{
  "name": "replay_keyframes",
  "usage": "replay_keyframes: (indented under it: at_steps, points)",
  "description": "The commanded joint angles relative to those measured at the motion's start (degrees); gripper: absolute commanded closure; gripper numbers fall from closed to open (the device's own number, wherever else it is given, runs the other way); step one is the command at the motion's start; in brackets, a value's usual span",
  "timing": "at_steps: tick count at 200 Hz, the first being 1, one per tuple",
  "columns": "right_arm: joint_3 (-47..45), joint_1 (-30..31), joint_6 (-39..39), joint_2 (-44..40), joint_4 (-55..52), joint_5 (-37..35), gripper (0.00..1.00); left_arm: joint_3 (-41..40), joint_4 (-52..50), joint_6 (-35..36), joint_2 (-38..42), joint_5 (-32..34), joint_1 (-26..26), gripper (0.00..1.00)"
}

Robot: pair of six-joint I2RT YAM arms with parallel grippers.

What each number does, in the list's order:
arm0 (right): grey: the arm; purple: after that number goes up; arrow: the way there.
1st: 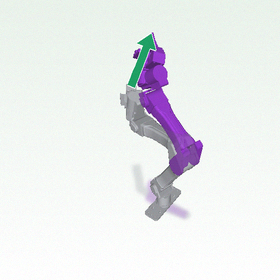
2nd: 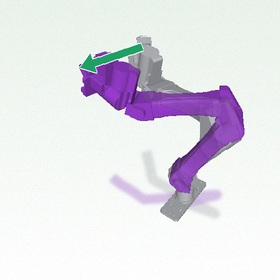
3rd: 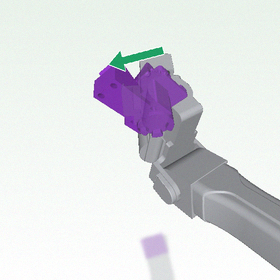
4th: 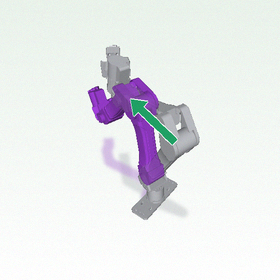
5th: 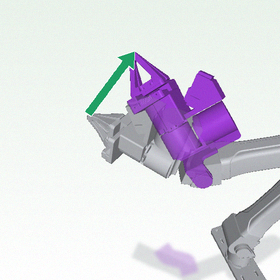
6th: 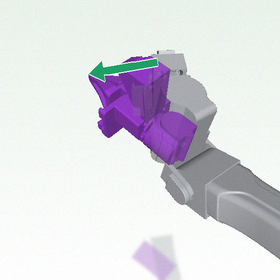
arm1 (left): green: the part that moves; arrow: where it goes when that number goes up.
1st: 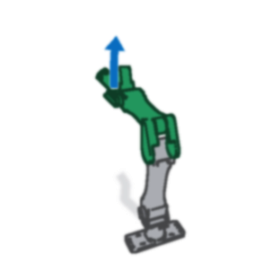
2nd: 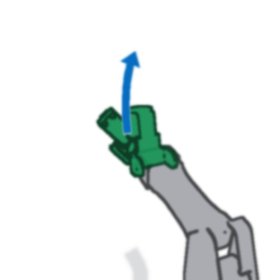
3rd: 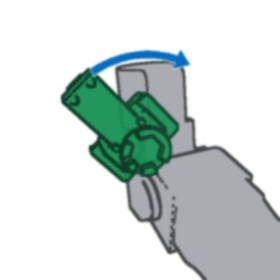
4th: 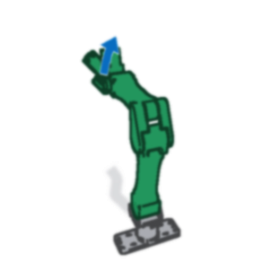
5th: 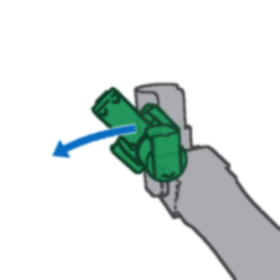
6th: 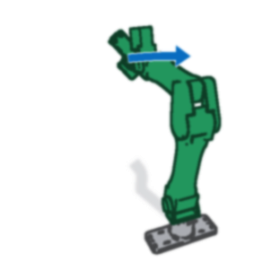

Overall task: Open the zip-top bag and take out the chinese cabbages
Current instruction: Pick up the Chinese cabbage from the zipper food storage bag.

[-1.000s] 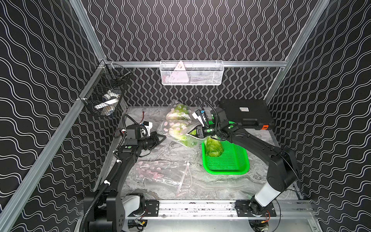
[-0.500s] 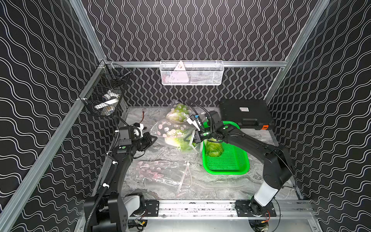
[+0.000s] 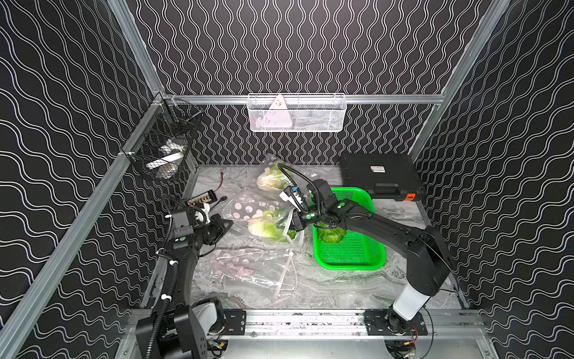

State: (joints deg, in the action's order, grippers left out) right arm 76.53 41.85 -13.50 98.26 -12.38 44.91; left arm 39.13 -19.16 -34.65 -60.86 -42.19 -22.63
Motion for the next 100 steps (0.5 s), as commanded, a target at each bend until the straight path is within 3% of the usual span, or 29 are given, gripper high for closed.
replay_keyframes:
  at_steps: [1, 33, 80, 100]
  points:
    - [0.5, -0.5, 2.9, -1.9, -7.9, -0.2, 1.0, -0.7, 6.2, -3.4, 0.1, 8.9, -2.4, 1.0]
    - [-1.7, -0.7, 2.7, -3.4, -8.7, -3.5, 1.0, -2.4, 8.5, -6.2, 0.9, 9.2, -3.7, 1.0]
    - [-10.4, -0.7, 0.3, -10.1, 2.5, -13.7, 1.0, -4.7, 9.0, -7.6, 2.1, 9.5, -5.6, 1.0]
    - [-11.2, -1.5, -0.5, -12.6, 4.9, -12.0, 1.0, -4.8, 8.4, -7.7, 2.9, 10.5, -6.1, 1.0]
